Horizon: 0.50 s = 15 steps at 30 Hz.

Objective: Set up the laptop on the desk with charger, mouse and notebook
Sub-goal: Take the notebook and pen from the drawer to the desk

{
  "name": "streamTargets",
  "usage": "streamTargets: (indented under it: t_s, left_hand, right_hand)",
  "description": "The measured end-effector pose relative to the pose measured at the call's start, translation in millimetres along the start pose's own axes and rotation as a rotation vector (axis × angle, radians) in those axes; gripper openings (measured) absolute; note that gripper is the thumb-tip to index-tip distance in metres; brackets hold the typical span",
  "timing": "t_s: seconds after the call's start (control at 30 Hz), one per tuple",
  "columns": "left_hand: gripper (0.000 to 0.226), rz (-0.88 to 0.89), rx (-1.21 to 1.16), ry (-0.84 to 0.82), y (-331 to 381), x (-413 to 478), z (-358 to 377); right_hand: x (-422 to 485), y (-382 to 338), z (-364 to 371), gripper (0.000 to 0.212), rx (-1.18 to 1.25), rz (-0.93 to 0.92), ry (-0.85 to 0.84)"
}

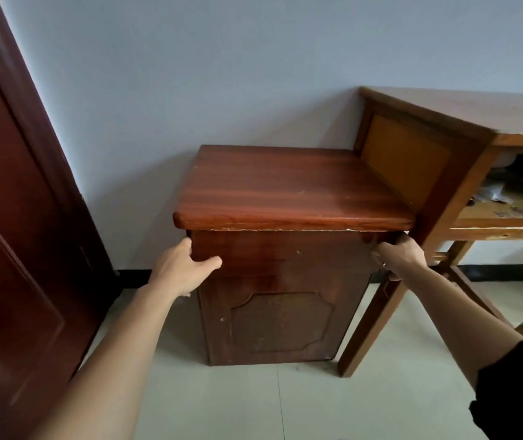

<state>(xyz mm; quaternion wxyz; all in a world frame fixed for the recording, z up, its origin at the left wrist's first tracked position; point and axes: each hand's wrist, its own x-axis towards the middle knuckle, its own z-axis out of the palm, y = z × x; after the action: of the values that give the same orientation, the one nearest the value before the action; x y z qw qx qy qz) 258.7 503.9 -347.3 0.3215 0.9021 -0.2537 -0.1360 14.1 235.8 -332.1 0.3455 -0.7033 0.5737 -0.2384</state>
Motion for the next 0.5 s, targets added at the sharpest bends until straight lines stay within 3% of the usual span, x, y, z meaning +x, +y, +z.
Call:
streamTargets:
  t_s: [0.1, 0.23, 0.4, 0.5]
  left_hand:
    - [0.046, 0.033, 0.057, 0.066, -6, -9, 5]
    - [0.066, 0.091, 0.236, 0.201, -7, -19, 1]
    - [0.066, 0.104, 0.027, 0.213, -6, -41, 0]
    - [0.074, 0.084, -0.056, 0.274, -5, -54, 5]
  right_hand:
    - [-11, 5, -7, 0.019, 0.031, 0.002, -0.018]
    - [-27, 10, -8, 0.033, 0.072, -0.005, 0.021]
    - [-47, 13, -12, 0.020, 0.136, -0.020, 0.039]
    - [-53, 18, -17, 0.024, 0.153, -0.010, 0.054]
